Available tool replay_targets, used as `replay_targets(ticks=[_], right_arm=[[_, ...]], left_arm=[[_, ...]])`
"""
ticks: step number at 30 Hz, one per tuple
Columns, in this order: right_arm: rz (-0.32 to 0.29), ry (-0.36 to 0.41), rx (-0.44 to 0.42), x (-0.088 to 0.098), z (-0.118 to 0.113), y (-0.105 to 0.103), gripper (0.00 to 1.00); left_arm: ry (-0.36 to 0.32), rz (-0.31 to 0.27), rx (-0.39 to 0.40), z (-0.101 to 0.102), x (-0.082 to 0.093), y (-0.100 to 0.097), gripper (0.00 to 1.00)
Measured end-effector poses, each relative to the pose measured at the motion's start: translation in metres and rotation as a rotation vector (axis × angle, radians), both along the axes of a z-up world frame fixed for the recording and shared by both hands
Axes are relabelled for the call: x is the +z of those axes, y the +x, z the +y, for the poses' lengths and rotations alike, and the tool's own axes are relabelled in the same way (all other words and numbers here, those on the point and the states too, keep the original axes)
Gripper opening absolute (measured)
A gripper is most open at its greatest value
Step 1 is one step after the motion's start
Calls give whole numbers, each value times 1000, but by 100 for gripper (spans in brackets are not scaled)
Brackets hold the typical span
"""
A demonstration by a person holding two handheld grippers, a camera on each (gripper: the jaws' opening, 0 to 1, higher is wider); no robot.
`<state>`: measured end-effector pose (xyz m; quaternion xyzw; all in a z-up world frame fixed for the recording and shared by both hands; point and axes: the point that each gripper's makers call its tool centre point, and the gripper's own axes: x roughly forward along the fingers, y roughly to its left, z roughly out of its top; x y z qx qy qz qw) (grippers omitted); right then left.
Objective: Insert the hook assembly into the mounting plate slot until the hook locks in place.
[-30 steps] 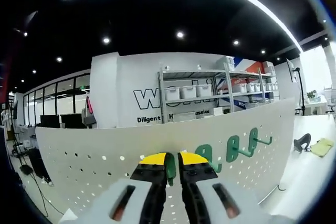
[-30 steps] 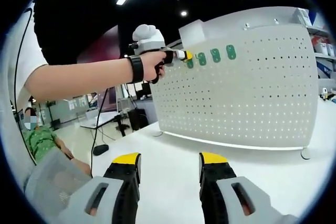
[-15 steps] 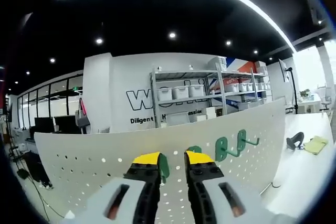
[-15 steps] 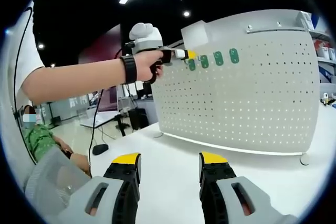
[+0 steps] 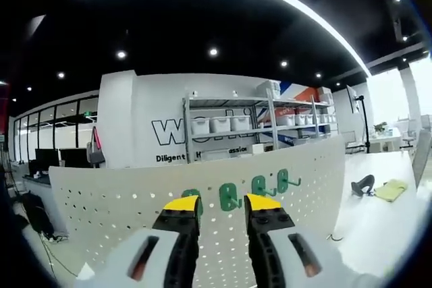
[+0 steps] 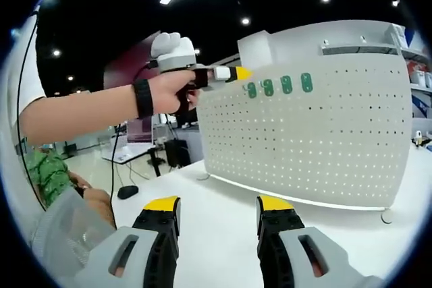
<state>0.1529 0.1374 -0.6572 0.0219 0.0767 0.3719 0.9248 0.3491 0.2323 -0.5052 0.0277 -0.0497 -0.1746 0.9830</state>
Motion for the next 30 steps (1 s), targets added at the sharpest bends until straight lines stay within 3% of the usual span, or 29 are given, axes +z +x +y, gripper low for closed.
replay_targets(ticks=[5, 18, 30], right_arm=[[-13, -23, -21, 3, -1, -1, 50], [-32, -30, -49, 19, -7, -1, 53], [-47, -51, -65, 29, 0, -7, 54]], left_arm=[[-16, 37, -38, 3, -11, -17, 30], [-10, 56, -161, 9, -28, -73, 36], [-7, 97, -248, 28, -50, -124, 42]])
